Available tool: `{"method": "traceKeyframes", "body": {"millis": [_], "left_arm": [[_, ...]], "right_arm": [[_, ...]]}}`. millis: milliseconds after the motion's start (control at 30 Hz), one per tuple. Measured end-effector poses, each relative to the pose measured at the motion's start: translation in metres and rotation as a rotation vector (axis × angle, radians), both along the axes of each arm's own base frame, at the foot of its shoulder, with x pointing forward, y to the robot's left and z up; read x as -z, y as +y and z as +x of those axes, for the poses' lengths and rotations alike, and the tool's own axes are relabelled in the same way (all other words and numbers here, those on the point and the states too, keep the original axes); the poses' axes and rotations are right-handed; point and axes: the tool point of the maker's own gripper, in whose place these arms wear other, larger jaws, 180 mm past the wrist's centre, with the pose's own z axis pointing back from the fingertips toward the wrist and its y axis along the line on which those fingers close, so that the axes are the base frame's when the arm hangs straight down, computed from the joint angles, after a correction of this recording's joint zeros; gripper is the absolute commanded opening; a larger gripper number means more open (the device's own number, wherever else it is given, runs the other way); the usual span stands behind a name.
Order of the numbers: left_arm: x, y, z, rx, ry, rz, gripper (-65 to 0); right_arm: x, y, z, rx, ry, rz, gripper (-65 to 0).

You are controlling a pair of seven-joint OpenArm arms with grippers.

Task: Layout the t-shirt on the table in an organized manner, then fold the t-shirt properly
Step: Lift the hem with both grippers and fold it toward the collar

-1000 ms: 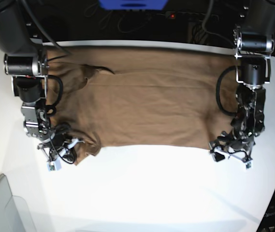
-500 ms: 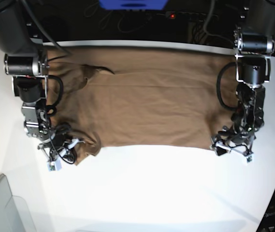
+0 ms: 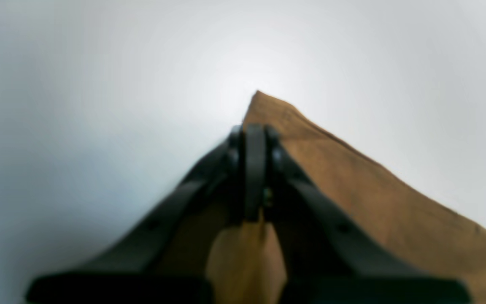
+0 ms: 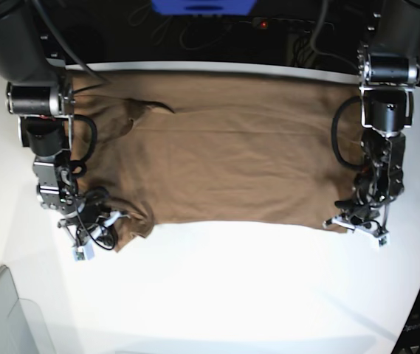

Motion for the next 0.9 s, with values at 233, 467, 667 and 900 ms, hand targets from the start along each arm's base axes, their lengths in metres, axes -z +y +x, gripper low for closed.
{"method": "traceKeyframes", "body": {"millis": [233,467,667,900], "left_arm": [[-0.001,-0.001,0.001,0.000,-0.003,-0.004,-65.0],[-0.026,-0.025,-0.001,0.072,-0.056,-0.011,-65.0],[-0.045,-0.029,-0.001,0.096,-0.118,0.009,-65.0],[-0.057,-0.044,-0.015,0.143,-0.153,0.016,-65.0]], "right_arm": [[0.000,0.000,0.000,0.000,0.000,0.000,-65.0],[-0.008,0.000,-0.006,-0.010,-0.021,-0.026,-65.0],[-0.027,-0.027,-0.017,0.070,-0.103,-0.024,-65.0],[-0.059,-0.038,-0.036,0.110,-0.224,-0.052,-65.0]]}}
